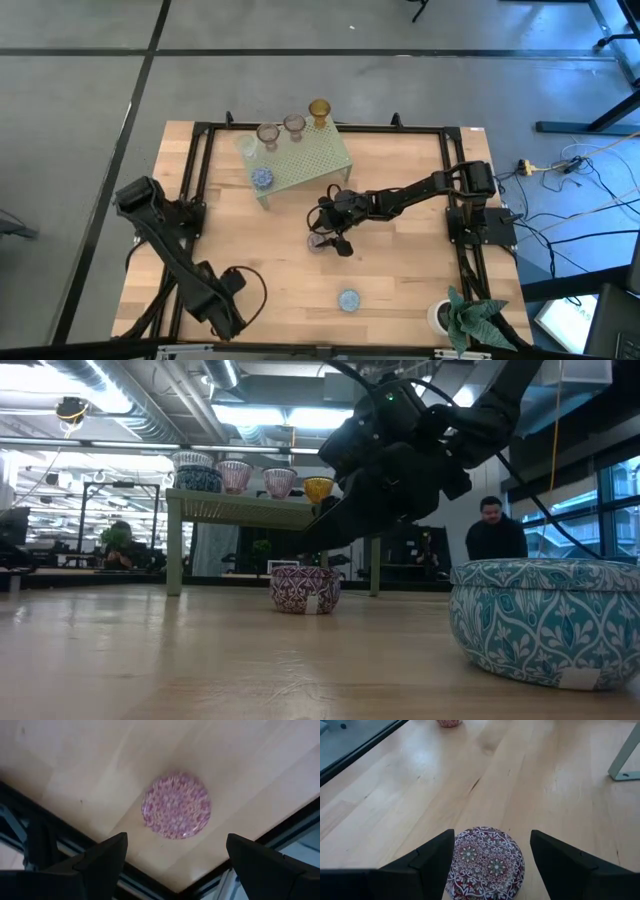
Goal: Pick & Place candle stick holders
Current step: Put the pink scented candle on the shelf aligned with the other scented candle
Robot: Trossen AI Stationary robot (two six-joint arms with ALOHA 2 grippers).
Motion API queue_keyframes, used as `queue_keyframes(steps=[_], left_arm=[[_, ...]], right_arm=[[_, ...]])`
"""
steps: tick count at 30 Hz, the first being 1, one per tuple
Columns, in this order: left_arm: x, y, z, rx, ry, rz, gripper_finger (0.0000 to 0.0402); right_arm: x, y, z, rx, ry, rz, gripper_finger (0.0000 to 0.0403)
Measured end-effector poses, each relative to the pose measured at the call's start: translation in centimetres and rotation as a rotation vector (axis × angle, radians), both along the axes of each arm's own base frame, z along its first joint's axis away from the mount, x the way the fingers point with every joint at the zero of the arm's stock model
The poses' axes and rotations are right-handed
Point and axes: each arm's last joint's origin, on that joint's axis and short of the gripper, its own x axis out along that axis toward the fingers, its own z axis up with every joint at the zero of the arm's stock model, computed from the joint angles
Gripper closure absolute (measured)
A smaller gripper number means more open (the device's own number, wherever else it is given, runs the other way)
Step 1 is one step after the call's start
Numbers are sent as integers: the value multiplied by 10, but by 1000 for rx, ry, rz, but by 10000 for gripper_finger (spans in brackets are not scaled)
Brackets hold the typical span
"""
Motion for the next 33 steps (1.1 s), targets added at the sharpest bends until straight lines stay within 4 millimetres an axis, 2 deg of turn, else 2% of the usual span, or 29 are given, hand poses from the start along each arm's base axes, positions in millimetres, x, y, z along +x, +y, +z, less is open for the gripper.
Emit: queue_keyframes(steps=[8, 12, 17, 21, 26, 30, 33], left_arm=[[3, -7, -21, 17, 77, -102, 63], [6, -6, -25, 14, 86, -167, 63], [6, 1, -23, 17, 126, -357, 63], [-1, 18, -6, 96, 159, -423, 63], [-16, 29, 16, 4, -39, -403, 63], [-32, 38, 8, -78, -241, -273, 63], [-37, 43, -1, -128, -293, -174, 63]], right_arm=[[1, 0, 2, 0, -17, 4, 139], [1, 0, 2, -1, -18, 4, 139], [1, 1, 2, 27, -18, 47, 139], [1, 2, 3, 31, -24, 55, 139], [1, 2, 4, 31, -36, 55, 139], [1, 2, 4, 31, -40, 56, 139], [1, 2, 4, 34, -38, 53, 139]])
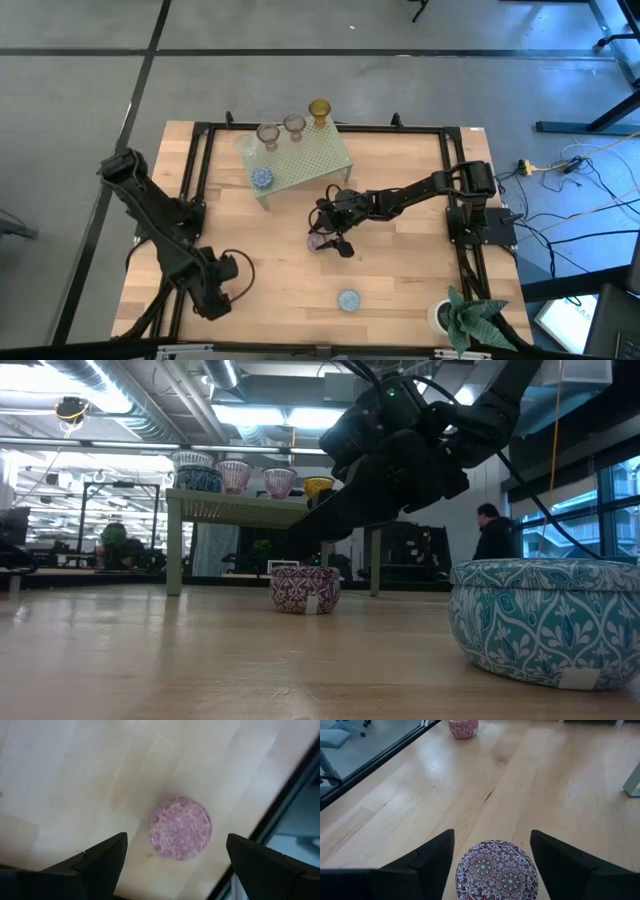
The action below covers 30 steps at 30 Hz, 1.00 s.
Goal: Pick & Place candle stick holders
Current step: Put the pink scented candle on the shelf aligned with the other scented candle
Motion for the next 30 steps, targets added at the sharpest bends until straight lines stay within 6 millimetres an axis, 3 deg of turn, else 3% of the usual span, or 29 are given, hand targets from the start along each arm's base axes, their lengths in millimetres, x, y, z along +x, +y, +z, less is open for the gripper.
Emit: queue_keyframes(steps=[7, 17, 30], left_arm=[[-3, 4, -18, 55, 52, 8, 63], [8, -13, -37, -13, 75, 2, 64], [11, -17, -56, 50, 131, -4, 64]], right_arm=[[0, 0, 0, 0, 2, 0, 139], [0, 0, 0, 1, 3, -1, 139], [0, 0, 0, 4, 5, -2, 139]])
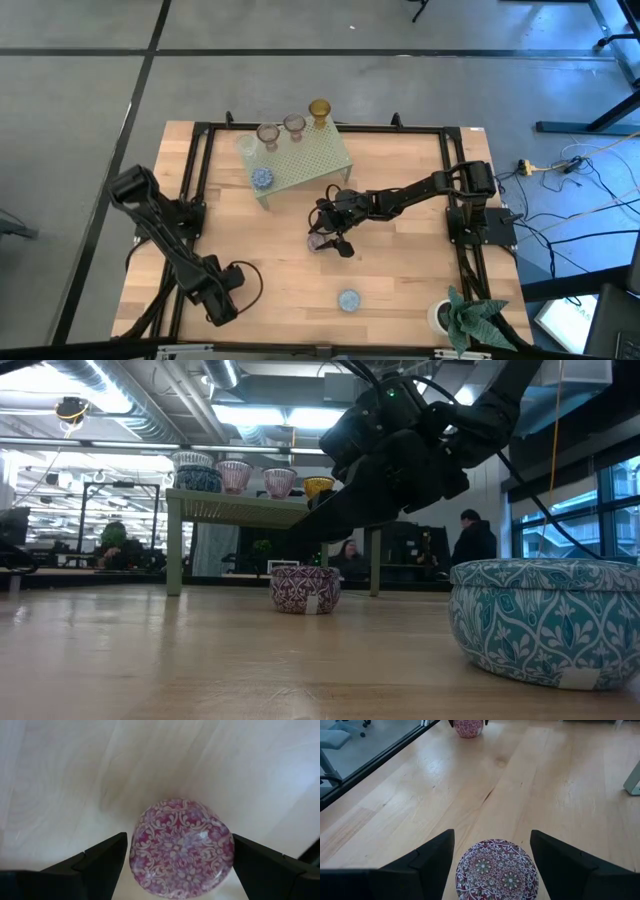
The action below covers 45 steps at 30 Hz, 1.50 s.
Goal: Pick & Place candle stick holders
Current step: Put the pink scented candle on the shelf aligned with the other scented candle
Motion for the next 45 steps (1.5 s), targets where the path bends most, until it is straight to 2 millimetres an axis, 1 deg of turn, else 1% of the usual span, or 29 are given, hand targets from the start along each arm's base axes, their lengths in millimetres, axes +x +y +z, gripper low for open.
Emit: queue_keyframes(steps=[5, 9, 11, 17, 23, 26, 29, 33, 36, 38, 42, 45], left_arm=[[1, -1, -5, 12, 16, -1, 64], [0, -2, -6, -15, 42, -31, 64], [0, -2, -6, -17, 47, -20, 64], [1, -2, -6, -5, 23, -18, 71], [1, -2, -5, -12, 27, -29, 110], [2, -2, -5, -13, 29, -26, 110], [6, 1, -5, -19, 33, -13, 110], [21, 7, 1, -36, 1, -47, 110], [39, 15, 8, -50, -33, -80, 110], [54, 23, 16, -58, -74, -101, 110], [85, 46, 32, -56, -138, -126, 110], [108, 69, 47, -54, -203, -152, 108]], right_arm=[[0, 0, 0, 2, 1, -1, 139], [0, 0, 0, 2, 1, -1, 139], [0, 0, 0, 2, 1, -1, 139], [-1, 0, 2, 45, 20, -10, 139], [-6, 1, 21, 32, -3, 29, 139], [-13, 1, 36, 18, 10, 37, 139], [-25, 0, 50, 16, 74, 37, 139], [-48, -1, 75, -28, 134, 59, 139], [-69, -2, 96, -81, 170, 48, 139], [-83, -4, 110, -112, 184, 23, 139], [-108, -7, 132, -165, 189, -42, 139], [-121, -8, 145, -191, 152, -81, 139]])
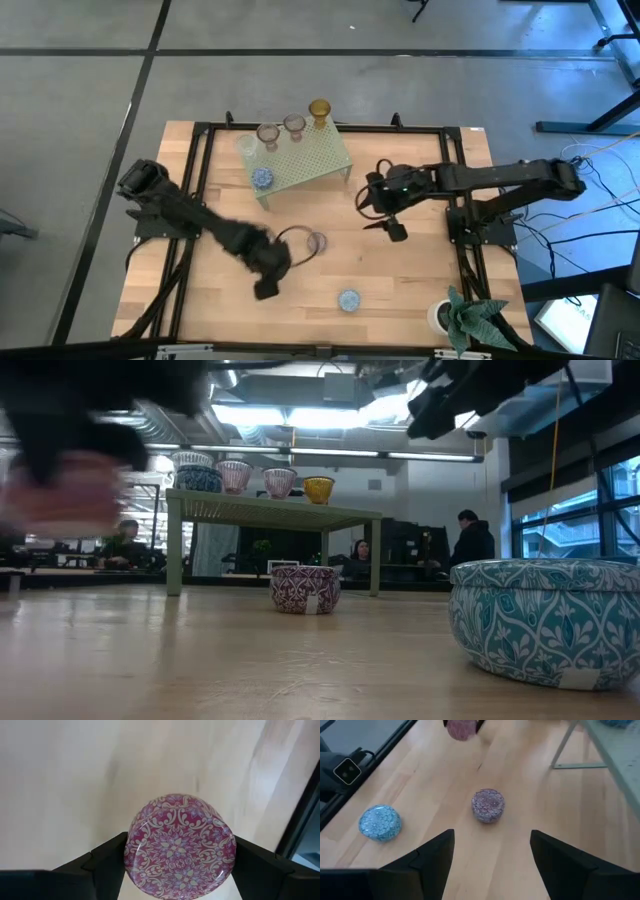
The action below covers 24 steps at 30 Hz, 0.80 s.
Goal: Pick & Place candle stick holders
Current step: Put the pink scented candle on the shelf aligned with the other scented candle
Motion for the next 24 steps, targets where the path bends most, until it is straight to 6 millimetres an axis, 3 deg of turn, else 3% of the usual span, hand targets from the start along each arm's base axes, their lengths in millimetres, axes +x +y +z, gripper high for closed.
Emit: queue_keyframes(steps=[6, 14, 24], left_arm=[[37, 51, 38, 53, -131, -96, 107], [54, 119, 90, 270, -190, -175, 106], [47, 168, 104, 432, -104, -265, 105]], right_arm=[[-12, -1, 4, -6, -3, -6, 139], [-14, -1, 1, -8, 42, -6, 139], [-14, -1, 0, -11, 40, -4, 139]])
